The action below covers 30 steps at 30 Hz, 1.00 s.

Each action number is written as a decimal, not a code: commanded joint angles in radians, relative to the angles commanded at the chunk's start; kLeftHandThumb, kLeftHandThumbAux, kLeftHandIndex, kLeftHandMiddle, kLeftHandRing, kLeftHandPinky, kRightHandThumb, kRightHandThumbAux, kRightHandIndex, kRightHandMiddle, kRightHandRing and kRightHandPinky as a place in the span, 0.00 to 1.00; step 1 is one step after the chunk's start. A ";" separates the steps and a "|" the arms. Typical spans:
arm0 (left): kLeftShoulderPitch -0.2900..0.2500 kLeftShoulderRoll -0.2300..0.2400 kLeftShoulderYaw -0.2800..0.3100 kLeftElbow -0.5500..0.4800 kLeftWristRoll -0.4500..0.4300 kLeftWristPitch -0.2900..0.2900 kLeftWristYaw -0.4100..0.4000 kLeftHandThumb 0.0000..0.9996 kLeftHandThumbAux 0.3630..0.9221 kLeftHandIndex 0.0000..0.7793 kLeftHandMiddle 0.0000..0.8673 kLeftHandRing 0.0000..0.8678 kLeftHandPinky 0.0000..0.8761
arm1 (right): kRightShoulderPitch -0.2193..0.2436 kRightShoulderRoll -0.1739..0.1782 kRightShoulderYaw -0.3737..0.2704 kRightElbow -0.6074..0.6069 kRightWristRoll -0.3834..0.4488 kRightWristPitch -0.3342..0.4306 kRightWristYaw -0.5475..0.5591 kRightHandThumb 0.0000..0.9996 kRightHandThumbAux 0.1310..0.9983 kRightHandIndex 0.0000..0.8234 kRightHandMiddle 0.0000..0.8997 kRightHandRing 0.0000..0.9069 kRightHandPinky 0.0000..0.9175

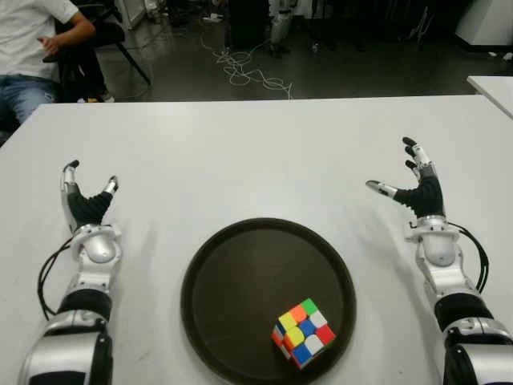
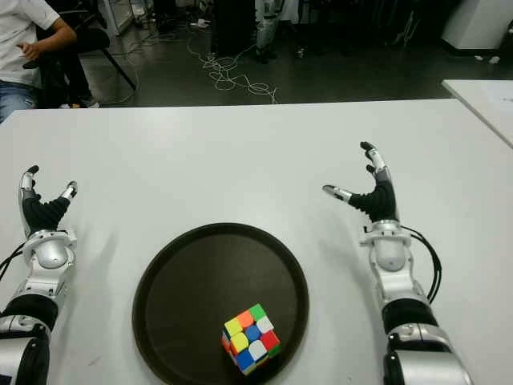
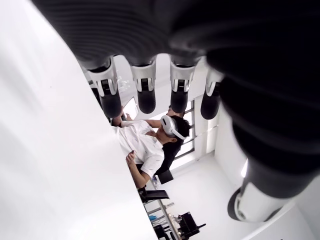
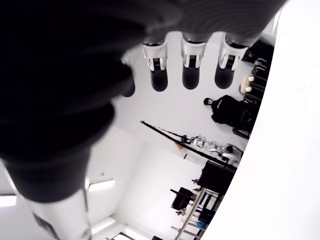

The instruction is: Pick up the Rubik's Cube and put it in the plate

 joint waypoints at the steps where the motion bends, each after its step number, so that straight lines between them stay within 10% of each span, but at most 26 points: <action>1: 0.016 -0.002 -0.002 -0.013 0.003 -0.007 0.002 0.00 0.60 0.02 0.03 0.03 0.05 | 0.003 0.002 -0.001 0.001 -0.001 -0.006 -0.007 0.00 0.79 0.00 0.00 0.00 0.00; 16: 0.308 -0.035 0.004 -0.405 0.003 -0.006 -0.070 0.00 0.51 0.00 0.00 0.00 0.00 | 0.148 0.032 0.005 -0.190 0.007 -0.022 -0.022 0.00 0.76 0.00 0.00 0.00 0.00; 30: 0.346 -0.056 0.003 -0.574 -0.008 0.032 -0.196 0.00 0.43 0.00 0.00 0.00 0.02 | 0.148 0.048 -0.003 -0.199 0.040 -0.011 0.019 0.00 0.75 0.00 0.00 0.00 0.00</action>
